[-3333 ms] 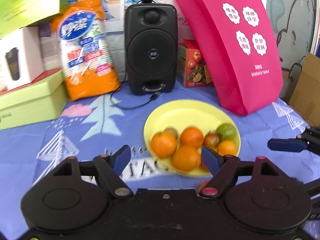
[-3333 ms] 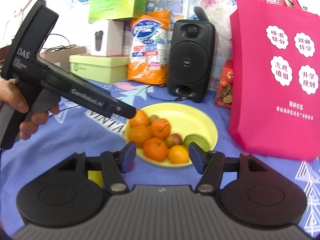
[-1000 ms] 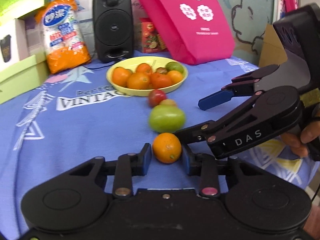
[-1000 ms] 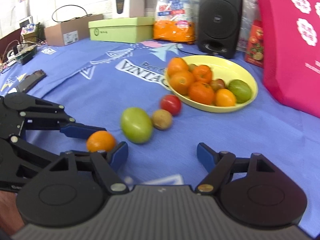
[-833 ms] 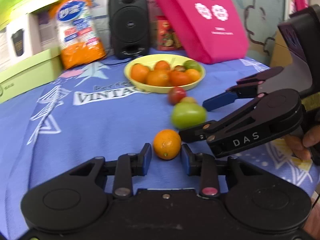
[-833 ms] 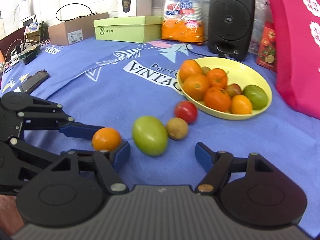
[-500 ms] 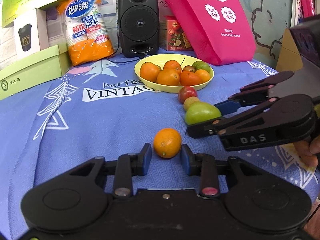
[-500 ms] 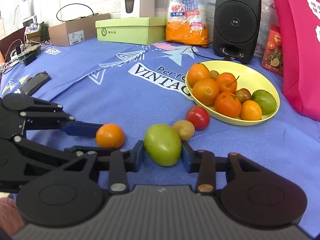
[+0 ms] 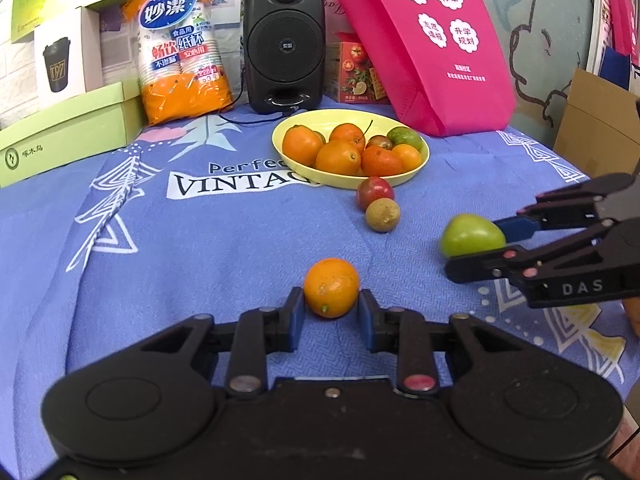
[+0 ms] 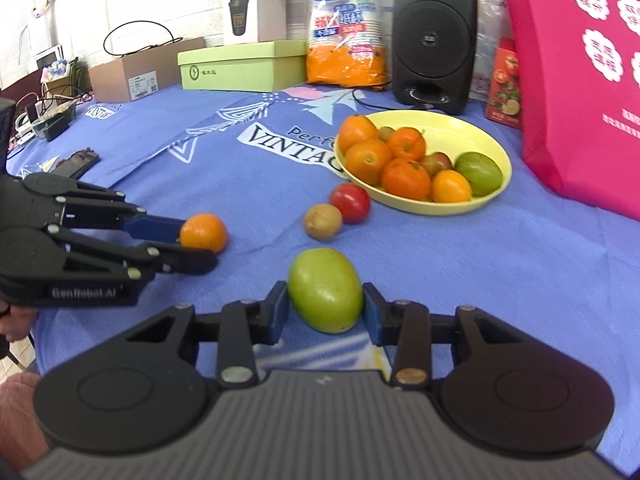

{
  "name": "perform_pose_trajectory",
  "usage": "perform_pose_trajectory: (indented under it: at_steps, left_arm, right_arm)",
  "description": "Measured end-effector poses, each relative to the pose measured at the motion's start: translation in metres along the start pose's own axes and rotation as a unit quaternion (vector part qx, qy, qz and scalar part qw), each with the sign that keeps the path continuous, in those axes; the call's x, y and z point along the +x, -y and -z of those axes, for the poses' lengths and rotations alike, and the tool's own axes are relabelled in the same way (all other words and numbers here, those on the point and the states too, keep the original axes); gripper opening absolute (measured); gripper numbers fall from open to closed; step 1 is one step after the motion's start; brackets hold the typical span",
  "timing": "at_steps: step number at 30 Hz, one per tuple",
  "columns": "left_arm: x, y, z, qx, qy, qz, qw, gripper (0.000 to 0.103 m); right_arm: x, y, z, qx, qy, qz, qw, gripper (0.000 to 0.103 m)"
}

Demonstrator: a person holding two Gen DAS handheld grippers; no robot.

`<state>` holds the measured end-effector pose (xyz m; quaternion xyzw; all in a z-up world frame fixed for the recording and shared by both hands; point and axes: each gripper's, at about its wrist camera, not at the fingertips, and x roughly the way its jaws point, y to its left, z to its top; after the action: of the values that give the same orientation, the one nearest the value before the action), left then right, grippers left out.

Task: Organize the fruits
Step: 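Carry the orange and mango over the yellow plate and open both grippers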

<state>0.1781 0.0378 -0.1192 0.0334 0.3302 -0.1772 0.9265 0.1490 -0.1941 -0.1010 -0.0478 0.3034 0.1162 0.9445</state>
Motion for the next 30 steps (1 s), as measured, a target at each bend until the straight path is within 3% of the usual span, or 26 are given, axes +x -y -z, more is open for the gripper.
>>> perform_pose_trajectory:
  at_steps: [16,30]
  left_arm:
    - [-0.028,0.003,-0.034,0.019,0.041,-0.005,0.999,0.028]
    - [0.015,0.005,-0.1,0.046,0.061,0.002,0.9971,0.028]
  right_arm:
    - [-0.024,0.009,0.0,0.0,0.022,0.011,1.0,0.038]
    - [-0.015,0.039,-0.04,-0.004,0.049,0.033,0.998,0.038]
